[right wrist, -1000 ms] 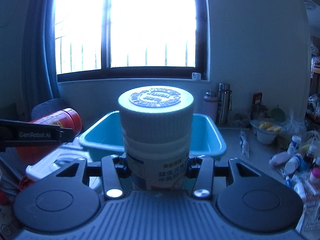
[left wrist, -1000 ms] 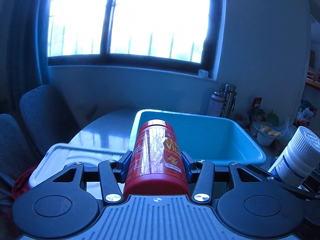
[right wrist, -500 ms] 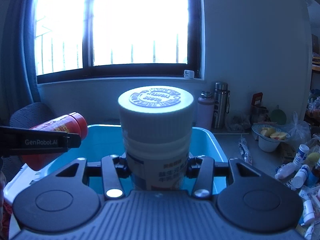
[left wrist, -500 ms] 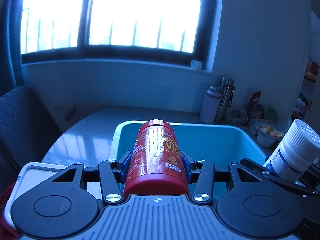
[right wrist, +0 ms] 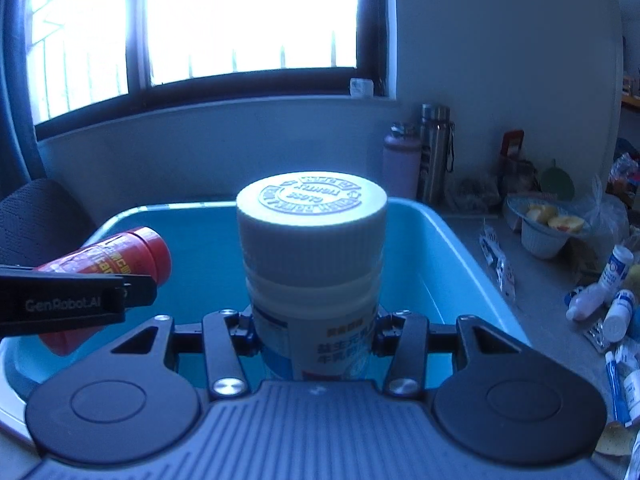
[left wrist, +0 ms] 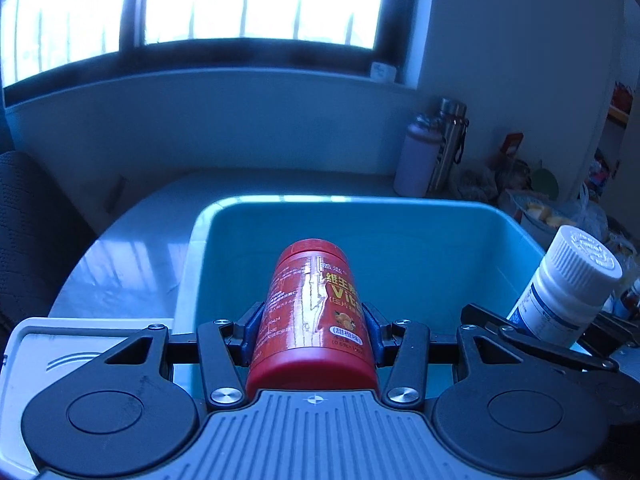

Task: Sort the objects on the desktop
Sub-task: 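Carry both bottles over the teal bin with the left and right tools, then open the left gripper over the bin while the right gripper releases the pill bottle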

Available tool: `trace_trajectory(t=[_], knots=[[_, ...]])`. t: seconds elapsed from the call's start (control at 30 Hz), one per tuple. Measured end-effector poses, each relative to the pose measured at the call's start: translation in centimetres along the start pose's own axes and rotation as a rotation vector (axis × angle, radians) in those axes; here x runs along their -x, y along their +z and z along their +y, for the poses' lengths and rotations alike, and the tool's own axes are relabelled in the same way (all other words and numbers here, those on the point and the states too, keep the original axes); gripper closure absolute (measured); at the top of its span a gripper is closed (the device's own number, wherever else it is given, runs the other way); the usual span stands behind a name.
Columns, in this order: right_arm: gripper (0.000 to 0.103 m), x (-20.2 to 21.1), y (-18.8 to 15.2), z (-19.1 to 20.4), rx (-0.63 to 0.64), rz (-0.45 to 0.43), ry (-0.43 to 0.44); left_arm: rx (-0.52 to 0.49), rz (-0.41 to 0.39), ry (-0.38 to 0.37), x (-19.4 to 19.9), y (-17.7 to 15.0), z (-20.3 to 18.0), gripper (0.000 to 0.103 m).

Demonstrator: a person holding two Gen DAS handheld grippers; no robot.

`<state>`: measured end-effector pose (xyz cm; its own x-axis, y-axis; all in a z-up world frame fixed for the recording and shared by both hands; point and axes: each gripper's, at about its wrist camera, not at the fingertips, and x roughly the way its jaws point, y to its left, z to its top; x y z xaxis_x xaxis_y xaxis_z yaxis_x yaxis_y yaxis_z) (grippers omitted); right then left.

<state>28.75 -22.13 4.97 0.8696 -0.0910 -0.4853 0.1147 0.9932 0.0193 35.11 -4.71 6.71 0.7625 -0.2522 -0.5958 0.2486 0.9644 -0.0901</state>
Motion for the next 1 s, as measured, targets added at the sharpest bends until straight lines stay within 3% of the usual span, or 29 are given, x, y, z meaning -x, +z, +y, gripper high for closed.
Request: trace_trajectory(t=[0.3, 0.57, 0.8, 1.0], knots=[[0.055, -1.5, 0.6, 0.6, 0.02, 0.103, -0.003, -0.051, 0.076, 0.019, -2.2, 0.0, -0.4, 0.053], [0.054, -2.3, 0.2, 0.6, 0.01, 0.138, -0.006, -0.053, 0.066, 0.014, -2.1, 0.4, -0.5, 0.052], [0.035, -1.9, 0.4, 0.0, -0.012, 0.125, -0.012, -0.034, 0.067, 0.029, -2.1, 0.7, -0.6, 0.049], [0.033, -1.6, 0.5, -0.3, -0.004, 0.108, -0.01, -0.023, 0.062, 0.039, -1.8, 0.7, -0.9, 0.049]])
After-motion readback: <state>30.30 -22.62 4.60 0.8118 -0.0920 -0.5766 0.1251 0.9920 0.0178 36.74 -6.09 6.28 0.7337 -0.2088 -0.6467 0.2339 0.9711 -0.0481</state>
